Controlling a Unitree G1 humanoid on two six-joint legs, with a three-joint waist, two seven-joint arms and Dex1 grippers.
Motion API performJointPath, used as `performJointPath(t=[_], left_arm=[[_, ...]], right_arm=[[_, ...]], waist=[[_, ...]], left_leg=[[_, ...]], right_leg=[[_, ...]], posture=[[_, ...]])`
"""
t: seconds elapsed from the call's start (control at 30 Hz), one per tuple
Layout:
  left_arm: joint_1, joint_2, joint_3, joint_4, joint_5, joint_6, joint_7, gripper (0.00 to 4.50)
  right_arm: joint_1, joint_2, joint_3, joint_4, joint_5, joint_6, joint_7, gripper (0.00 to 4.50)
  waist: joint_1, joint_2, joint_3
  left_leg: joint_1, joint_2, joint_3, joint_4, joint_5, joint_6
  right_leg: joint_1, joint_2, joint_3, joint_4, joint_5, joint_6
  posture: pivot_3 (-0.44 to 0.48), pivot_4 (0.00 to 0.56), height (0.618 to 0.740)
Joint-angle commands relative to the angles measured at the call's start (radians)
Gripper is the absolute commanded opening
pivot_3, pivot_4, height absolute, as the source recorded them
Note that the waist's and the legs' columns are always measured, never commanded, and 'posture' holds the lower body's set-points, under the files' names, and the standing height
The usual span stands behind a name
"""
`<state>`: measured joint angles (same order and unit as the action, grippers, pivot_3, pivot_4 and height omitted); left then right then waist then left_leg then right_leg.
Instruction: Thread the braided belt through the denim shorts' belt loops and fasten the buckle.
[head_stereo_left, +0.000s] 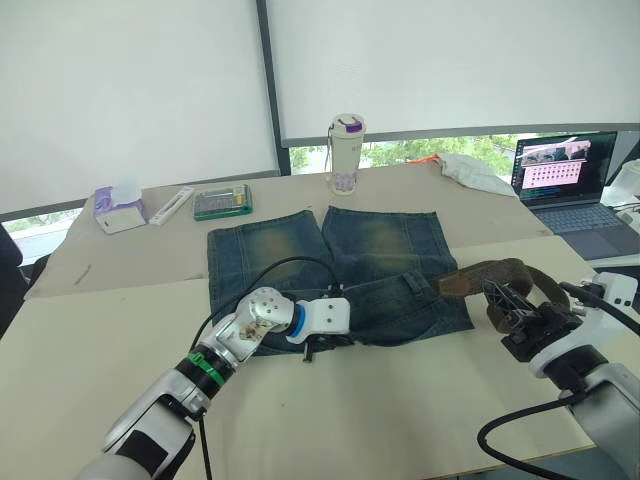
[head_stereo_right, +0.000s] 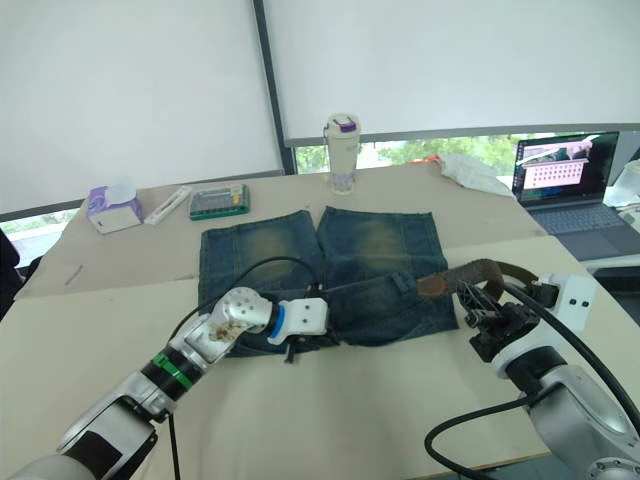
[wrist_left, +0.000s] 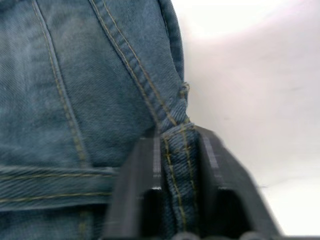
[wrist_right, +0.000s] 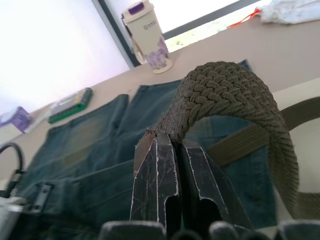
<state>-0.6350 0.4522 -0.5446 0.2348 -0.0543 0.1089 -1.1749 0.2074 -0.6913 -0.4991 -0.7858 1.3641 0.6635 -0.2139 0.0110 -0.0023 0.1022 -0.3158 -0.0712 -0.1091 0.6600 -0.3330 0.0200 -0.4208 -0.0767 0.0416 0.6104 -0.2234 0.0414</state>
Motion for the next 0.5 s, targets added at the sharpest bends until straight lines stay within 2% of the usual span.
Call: performJointPath(t=[0.03, 0.17, 0.2, 0.27, 0.5], left_arm=[[0.051, 0.05, 0.032, -0.11, -0.13, 0.128, -0.164, 0.08], [0.08, 0.078, 0.081, -0.204, -0.183, 0.185, -0.188, 0.08], [0.091, 0.08, 0.1, -0.232, -0.198, 0.226, -0.17, 0.08], [0.115, 0.09, 0.133, -0.293, -0.226, 0.278, -0.152, 1.11], [0.208, 0.115, 0.301, -0.499, -0.33, 0.372, -0.027, 3.45]], right_arm=[[-0.05, -0.083, 0.017, -0.01, 0.066, 0.035, -0.035, 0.0], [-0.103, -0.113, 0.093, 0.059, 0.084, 0.067, -0.072, 0.0], [-0.108, -0.11, 0.121, 0.081, 0.067, 0.081, -0.067, 0.0], [-0.106, -0.106, 0.156, 0.107, 0.03, 0.098, -0.049, 0.0], [-0.088, -0.101, 0.155, 0.177, -0.015, 0.118, 0.008, 0.0]], waist=[[-0.007, 0.0, 0.0], [-0.004, 0.0, 0.0], [-0.003, 0.0, 0.0], [0.001, 0.0, 0.0], [0.001, 0.0, 0.0]], left_leg=[[0.0, 0.0, 0.0, 0.0, 0.0, 0.0], [0.0, 0.0, 0.0, 0.0, 0.0, 0.001], [0.001, 0.0, 0.0, 0.001, -0.003, 0.006], [0.002, -0.001, 0.0, 0.001, -0.004, 0.007], [0.002, 0.0, 0.0, 0.001, -0.004, 0.007]], right_leg=[[-0.001, 0.0, 0.0, 0.0, 0.0, 0.0], [0.001, 0.0, 0.0, -0.001, 0.0, 0.0], [0.0, 0.0, -0.001, -0.001, 0.0, 0.0], [0.0, 0.0, 0.0, -0.001, 0.0, 0.0], [0.0, 0.0, 0.0, -0.001, 0.0, 0.0]], posture=[[0.0, 0.15, 0.74], [0.0, 0.15, 0.74], [0.0, 0.15, 0.74], [0.0, 0.15, 0.74], [0.0, 0.15, 0.74]])
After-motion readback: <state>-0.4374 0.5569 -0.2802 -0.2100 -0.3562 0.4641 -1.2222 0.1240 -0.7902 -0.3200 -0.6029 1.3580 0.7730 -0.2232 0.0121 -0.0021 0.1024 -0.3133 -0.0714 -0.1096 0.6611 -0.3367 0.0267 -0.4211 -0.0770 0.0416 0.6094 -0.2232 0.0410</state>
